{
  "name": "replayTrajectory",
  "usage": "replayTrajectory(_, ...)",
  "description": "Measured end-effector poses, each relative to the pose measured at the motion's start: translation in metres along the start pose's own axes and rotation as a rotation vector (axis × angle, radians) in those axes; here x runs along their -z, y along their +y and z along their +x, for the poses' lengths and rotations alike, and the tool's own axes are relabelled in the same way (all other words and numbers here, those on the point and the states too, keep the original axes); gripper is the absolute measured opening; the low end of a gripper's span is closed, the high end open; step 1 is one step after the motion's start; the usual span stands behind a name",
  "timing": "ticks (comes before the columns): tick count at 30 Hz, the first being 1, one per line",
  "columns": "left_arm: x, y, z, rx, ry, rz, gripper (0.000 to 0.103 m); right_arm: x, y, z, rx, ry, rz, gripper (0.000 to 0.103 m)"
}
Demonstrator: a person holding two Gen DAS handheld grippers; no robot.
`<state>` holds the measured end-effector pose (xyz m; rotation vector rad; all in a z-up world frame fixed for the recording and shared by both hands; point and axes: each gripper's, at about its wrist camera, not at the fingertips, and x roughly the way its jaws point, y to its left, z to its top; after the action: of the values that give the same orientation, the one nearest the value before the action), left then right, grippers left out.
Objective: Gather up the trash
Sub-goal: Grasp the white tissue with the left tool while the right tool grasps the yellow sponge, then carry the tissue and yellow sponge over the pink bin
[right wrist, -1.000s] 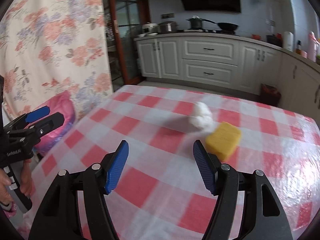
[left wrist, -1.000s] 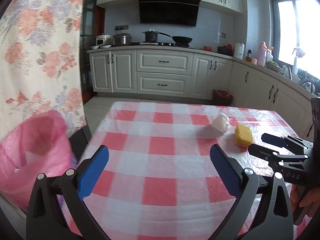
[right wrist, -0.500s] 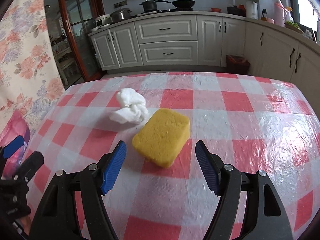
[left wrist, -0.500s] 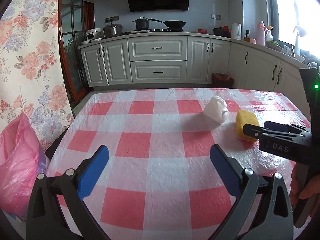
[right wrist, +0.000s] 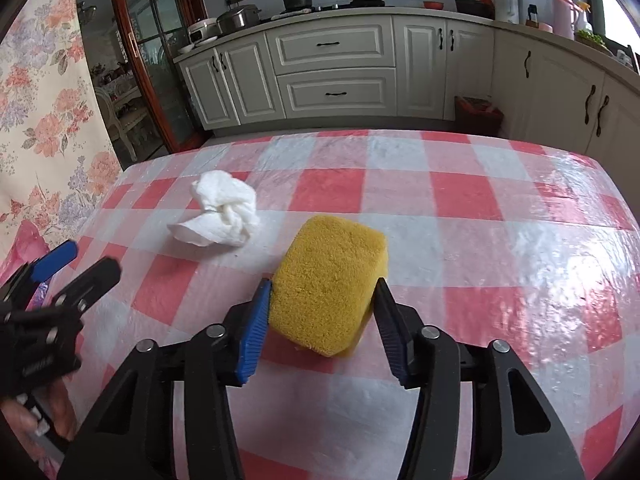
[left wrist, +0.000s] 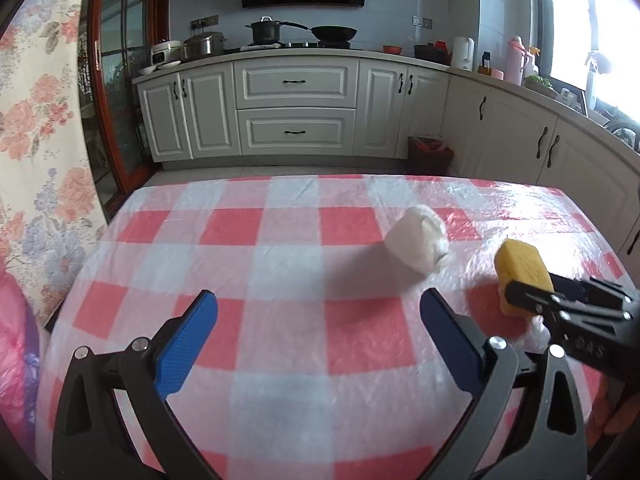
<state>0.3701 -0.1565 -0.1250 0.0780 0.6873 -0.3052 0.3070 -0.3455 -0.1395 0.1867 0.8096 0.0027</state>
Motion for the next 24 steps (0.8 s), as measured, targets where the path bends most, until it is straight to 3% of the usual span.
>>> replayTrajectory(7, -0.025, -0.033, 0.037, 0.059, 0.029, 0.005, 0.098, 0.005, -0.021, -0.020, 0.039, -0.061, 0.030, 0.046)
replayTrajectory(12, -0.038, -0.059, 0.061, 0.055, 0.056, 0.044, 0.096, 0.006, -0.027, -0.030, 0.073, -0.113, 0.057, 0.046)
replayTrajectory(15, -0.043, -0.068, 0.079, 0.053, 0.117, 0.053, 0.073, 0.007, -0.034, -0.032, 0.075, -0.122, 0.096, 0.046)
replayTrajectory(17, -0.044, -0.071, 0.089, 0.053, 0.160, 0.059, 0.051, 0.006, -0.038, -0.031, 0.075, -0.115, 0.118, 0.046)
replayTrajectory(20, -0.043, -0.071, 0.095, 0.064, 0.178, 0.058, 0.035, 0.006, -0.039, -0.031, 0.070, -0.111, 0.121, 0.046)
replayTrajectory(24, -0.040, -0.070, 0.085, 0.073, 0.152, 0.068, 0.026, 0.007, -0.039, -0.029, 0.065, -0.103, 0.119, 0.046)
